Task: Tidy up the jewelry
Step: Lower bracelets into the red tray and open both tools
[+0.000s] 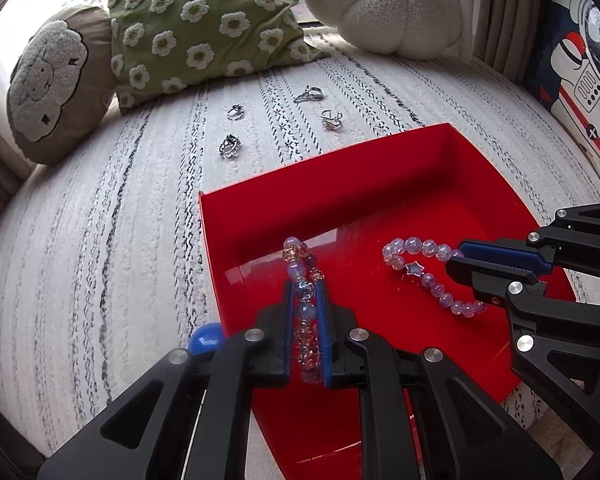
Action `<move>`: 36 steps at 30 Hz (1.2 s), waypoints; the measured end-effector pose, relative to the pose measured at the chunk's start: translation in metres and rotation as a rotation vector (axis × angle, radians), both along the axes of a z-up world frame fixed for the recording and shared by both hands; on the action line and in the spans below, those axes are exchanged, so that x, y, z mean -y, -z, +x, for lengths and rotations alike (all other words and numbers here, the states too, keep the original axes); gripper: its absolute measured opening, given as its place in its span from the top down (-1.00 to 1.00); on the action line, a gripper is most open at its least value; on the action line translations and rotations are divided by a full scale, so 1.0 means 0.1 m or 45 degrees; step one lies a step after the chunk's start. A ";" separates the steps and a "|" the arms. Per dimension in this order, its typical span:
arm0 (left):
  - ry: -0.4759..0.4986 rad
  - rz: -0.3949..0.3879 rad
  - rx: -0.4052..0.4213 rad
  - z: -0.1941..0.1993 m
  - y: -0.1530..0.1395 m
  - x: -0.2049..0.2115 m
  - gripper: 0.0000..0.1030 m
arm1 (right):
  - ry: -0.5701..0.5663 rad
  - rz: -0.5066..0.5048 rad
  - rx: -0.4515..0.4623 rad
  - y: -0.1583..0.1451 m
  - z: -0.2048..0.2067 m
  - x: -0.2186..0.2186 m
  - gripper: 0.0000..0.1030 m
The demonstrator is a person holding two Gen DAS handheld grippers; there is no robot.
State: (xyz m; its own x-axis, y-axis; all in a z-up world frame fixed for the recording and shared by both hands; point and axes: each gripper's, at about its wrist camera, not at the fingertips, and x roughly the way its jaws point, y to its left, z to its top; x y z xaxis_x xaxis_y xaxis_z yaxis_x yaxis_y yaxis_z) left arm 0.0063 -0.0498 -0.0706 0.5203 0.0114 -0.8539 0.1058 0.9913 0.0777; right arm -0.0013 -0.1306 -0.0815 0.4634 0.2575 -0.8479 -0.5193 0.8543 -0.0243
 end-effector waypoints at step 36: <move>0.015 0.039 0.093 -0.05 -0.15 0.03 0.12 | 0.010 0.045 0.087 -0.26 -0.11 0.10 0.31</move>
